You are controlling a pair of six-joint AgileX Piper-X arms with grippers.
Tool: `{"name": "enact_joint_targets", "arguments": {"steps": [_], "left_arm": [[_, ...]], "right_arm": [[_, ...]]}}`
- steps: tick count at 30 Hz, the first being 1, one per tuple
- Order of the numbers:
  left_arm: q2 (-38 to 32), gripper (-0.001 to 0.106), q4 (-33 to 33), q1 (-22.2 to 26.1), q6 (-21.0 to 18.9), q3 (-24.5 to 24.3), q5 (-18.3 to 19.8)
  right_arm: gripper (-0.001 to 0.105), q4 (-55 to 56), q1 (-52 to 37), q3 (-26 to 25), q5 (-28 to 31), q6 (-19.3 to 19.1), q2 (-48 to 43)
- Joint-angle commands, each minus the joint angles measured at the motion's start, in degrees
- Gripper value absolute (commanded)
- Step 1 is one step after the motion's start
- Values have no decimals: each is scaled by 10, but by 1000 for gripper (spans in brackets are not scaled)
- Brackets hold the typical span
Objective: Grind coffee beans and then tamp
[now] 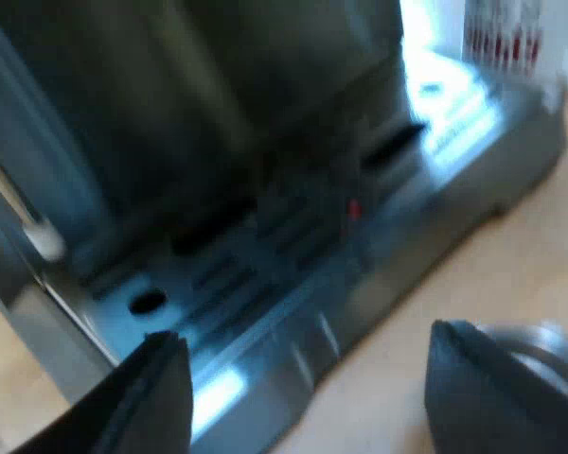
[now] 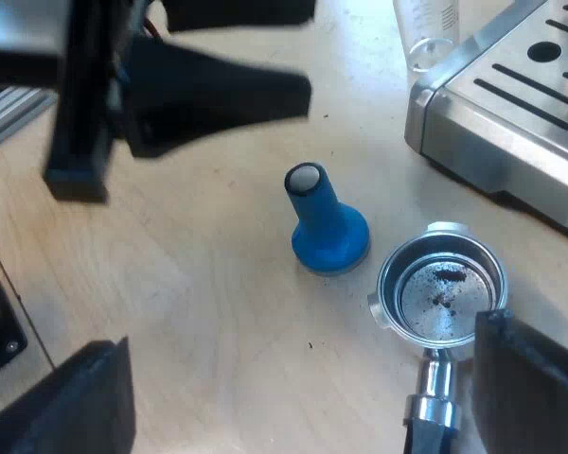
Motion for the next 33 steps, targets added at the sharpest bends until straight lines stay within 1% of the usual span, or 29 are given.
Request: {"name": "enact_joint_targets", "arguments": {"steps": [1,3,5,6,9,10,11,13,14,16,18,19,21,22,23,26,27,28,29,32,33], "left_arm": [[-35,56,19,0,-38,-23,-3],[-47,56,46,0,-50,-38,-3],[-61,56,95,0,-50,-61,-3],[-64,56,104,0,-50,-66,-3],[-73,56,173,0,-50,-103,-3],[-73,56,198,0,-50,-119,-3],[-73,56,206,0,-50,-125,-3],[-73,56,242,0,-50,-159,-3],[-73,56,250,0,-50,-170,-3],[-73,56,260,0,-50,-188,-3],[-73,56,272,0,-50,-207,-3],[-73,56,275,0,-53,-217,-3],[-73,56,275,0,-63,-228,-3],[-73,56,275,0,-84,-238,-5],[-73,56,275,0,-90,-240,-7],[-73,56,275,0,-92,-251,-31],[-73,56,275,0,-92,-252,-45],[-73,56,275,2,-92,-254,-65],[-73,56,275,5,-92,-254,-71],[-73,56,289,41,-92,-263,-73],[-73,56,296,54,-92,-266,-73]], "right_arm": [[74,-8,-1,-3,-3,18,-4],[74,-8,-1,-4,-3,21,-4],[74,-2,-1,-14,-3,21,-4],[74,-2,-1,-16,-3,21,-4],[74,5,-3,-40,1,21,-4],[74,19,-3,-52,14,21,-4],[74,29,-3,-56,24,21,-4],[74,70,-3,-79,59,11,-4],[74,90,-3,-88,78,2,-4],[74,108,-3,-96,92,-6,-4],[74,119,-6,-104,106,-5,-4],[74,128,-16,-109,108,6,-4],[74,139,-36,-114,102,27,-4],[74,143,-56,-117,88,28,-4],[74,145,-67,-119,82,27,-4],[74,154,-127,-134,38,25,-4],[74,153,-148,-138,26,26,-4],[74,156,-175,-144,13,22,-4],[74,159,-184,-146,9,19,-4],[74,177,-254,-158,-8,-20,-4],[74,179,-264,-160,-8,-24,-4]]}}
